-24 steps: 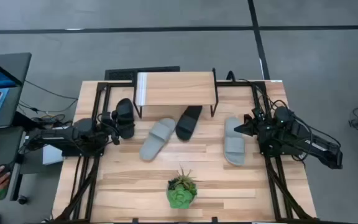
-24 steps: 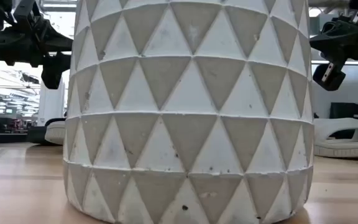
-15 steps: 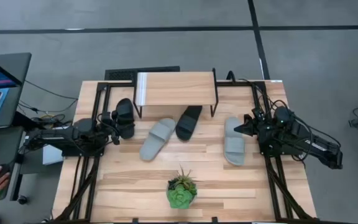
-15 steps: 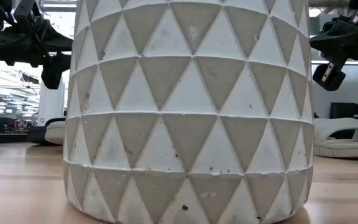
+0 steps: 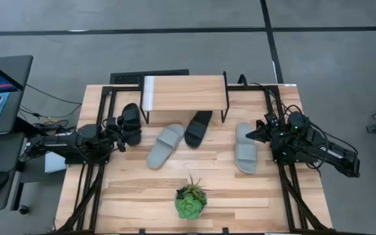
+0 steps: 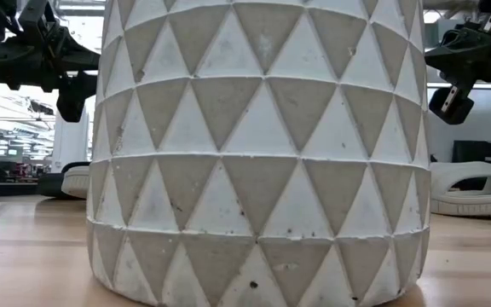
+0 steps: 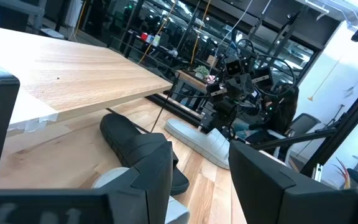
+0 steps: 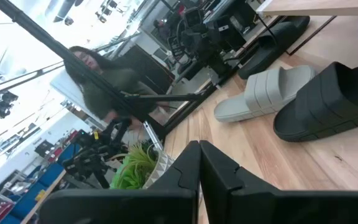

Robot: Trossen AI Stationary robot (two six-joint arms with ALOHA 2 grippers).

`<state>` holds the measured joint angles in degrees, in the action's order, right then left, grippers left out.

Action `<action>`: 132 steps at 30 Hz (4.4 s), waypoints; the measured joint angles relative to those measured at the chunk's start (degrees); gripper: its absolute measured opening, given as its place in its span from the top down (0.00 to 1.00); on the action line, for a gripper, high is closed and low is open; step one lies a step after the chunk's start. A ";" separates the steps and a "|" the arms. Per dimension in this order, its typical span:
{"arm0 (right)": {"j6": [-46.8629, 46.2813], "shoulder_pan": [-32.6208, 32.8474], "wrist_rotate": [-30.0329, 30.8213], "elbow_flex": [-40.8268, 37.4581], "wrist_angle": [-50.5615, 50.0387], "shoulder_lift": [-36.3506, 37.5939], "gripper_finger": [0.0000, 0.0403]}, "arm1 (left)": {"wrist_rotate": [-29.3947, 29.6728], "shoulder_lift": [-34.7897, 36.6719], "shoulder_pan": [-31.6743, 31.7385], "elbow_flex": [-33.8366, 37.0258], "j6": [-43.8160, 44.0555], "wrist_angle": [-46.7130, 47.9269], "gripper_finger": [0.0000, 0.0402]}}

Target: Pick and place slides into the shelf

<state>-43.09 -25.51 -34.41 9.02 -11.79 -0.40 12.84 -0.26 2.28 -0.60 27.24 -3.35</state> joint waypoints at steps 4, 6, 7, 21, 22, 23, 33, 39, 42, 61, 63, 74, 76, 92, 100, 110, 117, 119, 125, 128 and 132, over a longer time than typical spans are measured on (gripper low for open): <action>0.00 0.00 0.00 0.00 -0.01 0.00 1.00 | -0.02 -0.01 0.00 0.00 0.00 -0.01 0.64; 0.00 0.01 0.01 0.00 0.00 0.00 1.00 | 0.00 0.00 -0.01 -0.01 -0.01 -0.01 0.64; 0.00 0.00 0.00 0.00 -0.01 0.00 1.00 | 0.00 0.00 -0.01 0.00 -0.02 -0.01 0.64; 0.00 -0.01 0.01 0.00 0.00 0.00 1.00 | -0.01 0.01 -0.02 -0.02 -0.01 -0.01 0.64; 0.00 -0.01 0.00 0.00 0.00 0.00 1.00 | -0.01 -0.01 0.00 -0.01 0.00 -0.01 0.64; 0.00 -0.01 0.02 0.00 0.00 0.00 1.00 | -0.02 0.01 0.00 -0.02 0.00 -0.01 0.64; 0.00 -0.01 0.02 0.00 0.00 0.00 1.00 | 0.00 0.00 0.00 0.00 0.00 0.00 0.64; 0.00 0.01 0.00 0.00 0.00 0.00 1.00 | -0.02 0.01 -0.01 0.00 0.00 -0.01 0.64; 0.00 -0.01 0.01 0.00 0.00 0.00 1.00 | 0.00 -0.01 -0.02 0.00 -0.02 -0.01 0.64; 4.43 -0.01 0.16 0.00 -0.07 0.00 1.00 | 0.00 0.00 0.00 0.00 0.70 -0.02 0.64; 13.44 -0.12 0.38 0.00 -0.17 0.00 1.00 | -0.02 0.00 -0.01 0.00 1.11 -0.20 0.64; 28.13 -0.12 0.39 0.00 0.47 -0.02 1.00 | 0.04 0.01 -0.02 0.00 3.87 -0.42 0.64; 26.78 -0.12 0.38 0.02 2.69 0.00 1.00 | 0.04 0.01 0.00 0.00 3.87 -0.42 0.64; -4.95 0.25 16.77 0.02 28.14 0.00 1.00 | 0.04 0.01 -0.02 0.00 3.87 -0.23 0.64; 1.90 0.25 27.23 1.19 38.45 -2.88 1.00 | 0.02 0.01 0.00 0.00 3.86 -0.18 0.64; 28.00 0.25 35.35 26.74 5.01 -19.78 0.99 | 0.02 0.01 0.00 0.00 3.85 -0.18 0.64; 32.57 -1.72 38.50 47.07 -38.27 -37.40 0.98 | -1.57 0.01 -0.01 0.00 4.74 0.04 0.64; 35.64 -2.60 34.64 50.43 -45.99 -41.67 0.97 | -2.07 0.01 -0.02 0.00 4.85 0.08 0.64; 49.27 -3.90 19.90 53.07 -57.82 -50.48 0.99 | -2.05 0.01 -0.02 0.00 4.85 0.08 0.64; 54.73 -3.76 17.45 53.24 -63.16 -54.37 1.00 | -2.05 0.01 -0.01 0.00 4.85 0.08 0.64; 63.14 -2.62 16.30 53.18 -70.29 -58.32 1.00 | -2.05 0.01 -0.01 0.00 4.85 0.08 0.64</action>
<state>20.05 -28.13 -18.11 62.19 -82.08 -58.73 10.79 -0.25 2.27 -0.60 32.10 -3.27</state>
